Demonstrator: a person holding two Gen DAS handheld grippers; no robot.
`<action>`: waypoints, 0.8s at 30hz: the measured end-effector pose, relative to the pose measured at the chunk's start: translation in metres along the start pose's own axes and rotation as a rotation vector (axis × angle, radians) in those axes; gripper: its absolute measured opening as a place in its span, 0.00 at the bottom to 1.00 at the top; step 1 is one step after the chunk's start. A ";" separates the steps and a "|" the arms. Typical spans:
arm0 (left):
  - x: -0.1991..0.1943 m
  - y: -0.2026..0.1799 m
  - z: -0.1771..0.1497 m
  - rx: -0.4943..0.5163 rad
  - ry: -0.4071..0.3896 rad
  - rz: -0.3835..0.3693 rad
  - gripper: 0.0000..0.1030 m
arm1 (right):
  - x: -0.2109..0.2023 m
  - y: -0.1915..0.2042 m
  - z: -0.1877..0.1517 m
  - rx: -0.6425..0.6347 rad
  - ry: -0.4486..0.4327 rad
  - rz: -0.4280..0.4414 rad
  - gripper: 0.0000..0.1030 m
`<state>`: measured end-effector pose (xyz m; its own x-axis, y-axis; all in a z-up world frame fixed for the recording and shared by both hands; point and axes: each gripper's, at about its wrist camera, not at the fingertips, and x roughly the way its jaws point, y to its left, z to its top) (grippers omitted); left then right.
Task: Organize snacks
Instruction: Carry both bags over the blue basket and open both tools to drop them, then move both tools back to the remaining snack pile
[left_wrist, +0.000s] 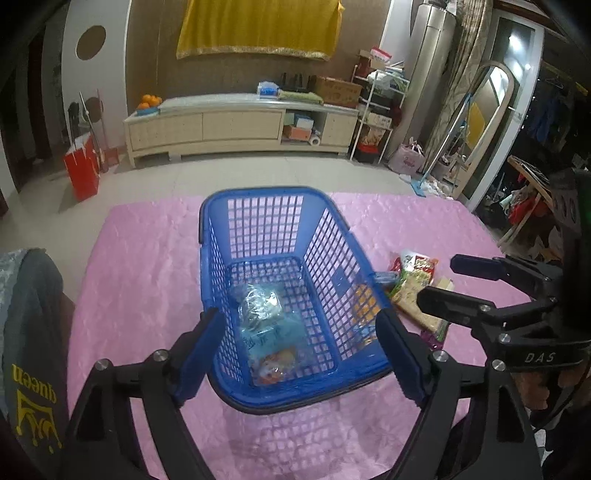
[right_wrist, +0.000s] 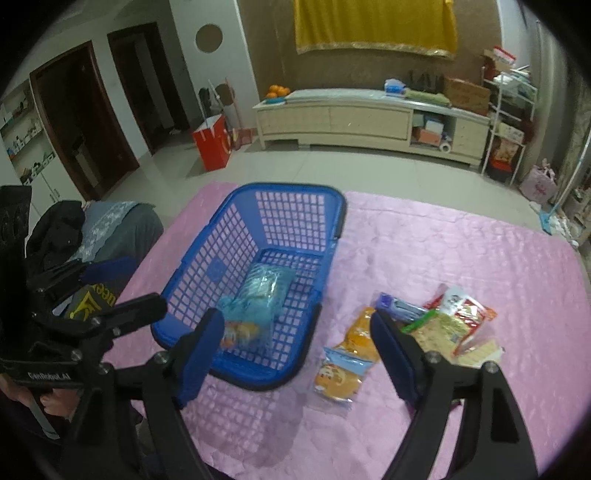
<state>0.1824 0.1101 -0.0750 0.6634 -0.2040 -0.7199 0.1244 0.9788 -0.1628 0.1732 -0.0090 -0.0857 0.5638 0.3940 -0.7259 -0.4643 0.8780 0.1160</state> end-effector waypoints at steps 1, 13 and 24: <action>-0.006 -0.004 0.001 -0.001 -0.010 -0.007 0.80 | -0.008 -0.001 -0.001 0.002 -0.010 -0.007 0.82; -0.055 -0.070 -0.007 0.080 -0.082 -0.043 0.80 | -0.082 -0.027 -0.024 0.024 -0.089 -0.080 0.82; -0.040 -0.123 -0.007 0.128 -0.066 -0.104 0.80 | -0.109 -0.086 -0.054 0.104 -0.093 -0.152 0.82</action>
<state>0.1358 -0.0018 -0.0307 0.6885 -0.3067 -0.6572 0.2851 0.9477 -0.1436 0.1150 -0.1423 -0.0529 0.6851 0.2742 -0.6749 -0.2987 0.9507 0.0830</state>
